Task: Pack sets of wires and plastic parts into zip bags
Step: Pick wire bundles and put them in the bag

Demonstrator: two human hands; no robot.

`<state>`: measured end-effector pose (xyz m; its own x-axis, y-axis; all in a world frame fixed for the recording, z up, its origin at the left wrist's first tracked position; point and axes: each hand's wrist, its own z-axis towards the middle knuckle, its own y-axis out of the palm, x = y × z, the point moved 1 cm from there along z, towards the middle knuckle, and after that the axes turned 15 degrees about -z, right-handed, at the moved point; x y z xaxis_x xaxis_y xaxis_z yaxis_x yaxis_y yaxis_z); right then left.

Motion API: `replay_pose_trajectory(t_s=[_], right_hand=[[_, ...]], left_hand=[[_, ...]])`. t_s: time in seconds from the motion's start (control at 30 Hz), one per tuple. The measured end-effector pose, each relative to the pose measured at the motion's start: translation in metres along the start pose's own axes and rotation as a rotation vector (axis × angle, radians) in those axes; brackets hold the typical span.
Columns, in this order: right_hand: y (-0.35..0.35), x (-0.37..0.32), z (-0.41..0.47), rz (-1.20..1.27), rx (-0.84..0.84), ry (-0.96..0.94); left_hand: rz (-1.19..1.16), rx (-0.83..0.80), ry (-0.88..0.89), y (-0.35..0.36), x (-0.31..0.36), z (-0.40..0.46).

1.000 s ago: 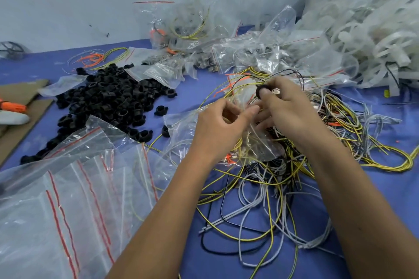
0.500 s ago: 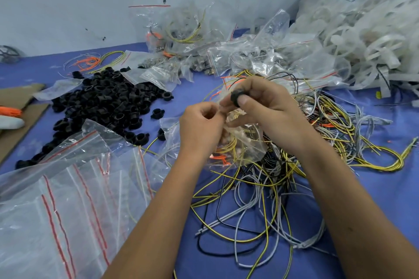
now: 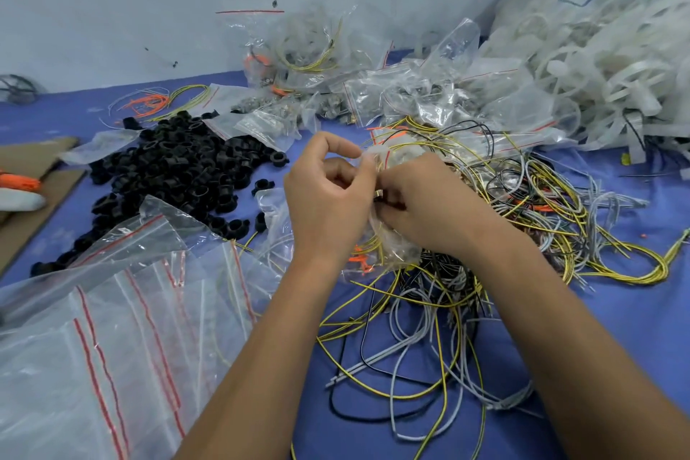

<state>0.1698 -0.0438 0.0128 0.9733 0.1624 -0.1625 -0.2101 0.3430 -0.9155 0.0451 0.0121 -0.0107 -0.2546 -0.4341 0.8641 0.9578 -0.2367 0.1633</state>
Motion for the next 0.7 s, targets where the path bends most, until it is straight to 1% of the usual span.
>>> replay_pose_trajectory(t_s=[0.07,0.17,0.23,0.3,0.37,0.4,0.43,0.47,0.53,0.57,0.63,0.7], right_hand=[[0.002,-0.005,0.005,-0.032,-0.012,-0.010],[0.003,-0.007,0.009,0.043,-0.064,-0.006],[0.001,-0.005,0.010,0.031,-0.107,-0.043],[-0.002,-0.001,0.014,0.062,-0.094,-0.028],[-0.005,0.003,0.019,0.266,-0.001,0.098],[-0.006,0.006,0.023,0.366,0.092,0.177],[-0.007,0.011,0.028,0.425,0.195,0.241],[-0.006,0.018,0.035,0.424,0.281,0.294],[-0.001,0.039,0.053,0.295,0.355,0.396],[0.003,0.053,0.064,0.176,0.347,0.445],[0.010,0.087,0.084,-0.072,0.251,0.543],[0.017,0.117,0.097,-0.261,0.084,0.613]], left_hand=[[-0.010,0.031,0.032,-0.002,0.000,0.000],[-0.024,0.069,0.078,-0.005,0.002,0.001],[-0.030,0.095,0.094,-0.007,0.002,0.002],[-0.022,0.130,0.102,-0.008,0.000,0.002],[-0.014,0.158,0.071,-0.006,-0.006,0.002],[-0.015,0.164,0.040,-0.006,-0.010,0.002],[-0.015,0.161,0.006,-0.005,-0.015,0.001],[-0.011,0.150,-0.026,-0.004,-0.020,0.000],[0.014,0.125,-0.075,-0.003,-0.030,-0.002],[0.031,0.117,-0.090,-0.003,-0.034,-0.001],[0.052,0.118,-0.118,-0.002,-0.040,0.000],[0.063,0.124,-0.139,-0.002,-0.044,0.001]])
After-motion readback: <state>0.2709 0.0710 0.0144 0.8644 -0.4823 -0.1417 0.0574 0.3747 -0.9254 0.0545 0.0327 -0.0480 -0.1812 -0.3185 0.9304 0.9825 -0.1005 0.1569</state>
